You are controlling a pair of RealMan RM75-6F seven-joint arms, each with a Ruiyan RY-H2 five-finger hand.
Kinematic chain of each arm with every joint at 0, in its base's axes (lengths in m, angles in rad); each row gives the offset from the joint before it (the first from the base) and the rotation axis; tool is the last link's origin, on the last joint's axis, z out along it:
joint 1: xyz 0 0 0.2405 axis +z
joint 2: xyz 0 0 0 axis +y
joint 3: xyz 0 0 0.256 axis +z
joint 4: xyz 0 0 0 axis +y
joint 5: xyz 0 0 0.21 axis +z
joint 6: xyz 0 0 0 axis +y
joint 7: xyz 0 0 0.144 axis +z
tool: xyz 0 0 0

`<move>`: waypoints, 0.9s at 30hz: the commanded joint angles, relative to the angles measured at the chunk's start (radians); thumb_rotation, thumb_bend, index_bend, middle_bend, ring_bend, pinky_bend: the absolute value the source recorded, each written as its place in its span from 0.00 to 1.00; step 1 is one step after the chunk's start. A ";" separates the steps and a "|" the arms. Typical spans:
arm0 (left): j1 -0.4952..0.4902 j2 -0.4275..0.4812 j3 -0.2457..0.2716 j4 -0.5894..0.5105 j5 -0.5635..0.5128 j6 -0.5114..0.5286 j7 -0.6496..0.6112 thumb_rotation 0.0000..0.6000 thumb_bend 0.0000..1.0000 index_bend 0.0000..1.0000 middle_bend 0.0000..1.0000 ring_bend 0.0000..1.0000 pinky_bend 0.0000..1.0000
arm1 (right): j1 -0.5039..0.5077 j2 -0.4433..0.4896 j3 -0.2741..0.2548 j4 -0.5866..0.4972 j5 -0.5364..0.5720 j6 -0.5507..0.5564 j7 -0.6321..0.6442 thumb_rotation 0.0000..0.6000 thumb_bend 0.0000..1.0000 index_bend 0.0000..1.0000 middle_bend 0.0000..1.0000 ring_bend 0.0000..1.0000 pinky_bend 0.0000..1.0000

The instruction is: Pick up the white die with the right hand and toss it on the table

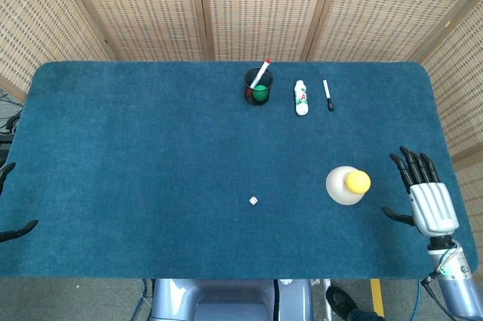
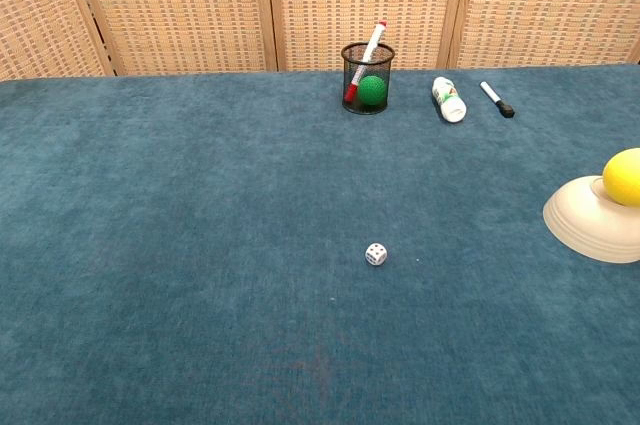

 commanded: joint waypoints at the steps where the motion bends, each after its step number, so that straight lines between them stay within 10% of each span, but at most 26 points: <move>1: 0.002 0.000 0.000 0.001 0.000 0.002 0.000 1.00 0.04 0.00 0.00 0.00 0.00 | -0.011 -0.015 -0.005 0.029 -0.013 0.001 0.019 1.00 0.00 0.04 0.00 0.00 0.00; 15: -0.005 -0.015 -0.008 0.003 -0.012 -0.006 0.031 1.00 0.04 0.00 0.00 0.00 0.00 | 0.186 0.056 0.026 -0.082 -0.172 -0.215 0.206 1.00 0.00 0.20 0.00 0.00 0.00; 27: -0.024 -0.052 -0.020 0.010 -0.051 -0.035 0.118 1.00 0.04 0.00 0.00 0.00 0.00 | 0.462 -0.116 0.134 -0.151 0.005 -0.637 -0.022 1.00 0.28 0.37 0.00 0.00 0.00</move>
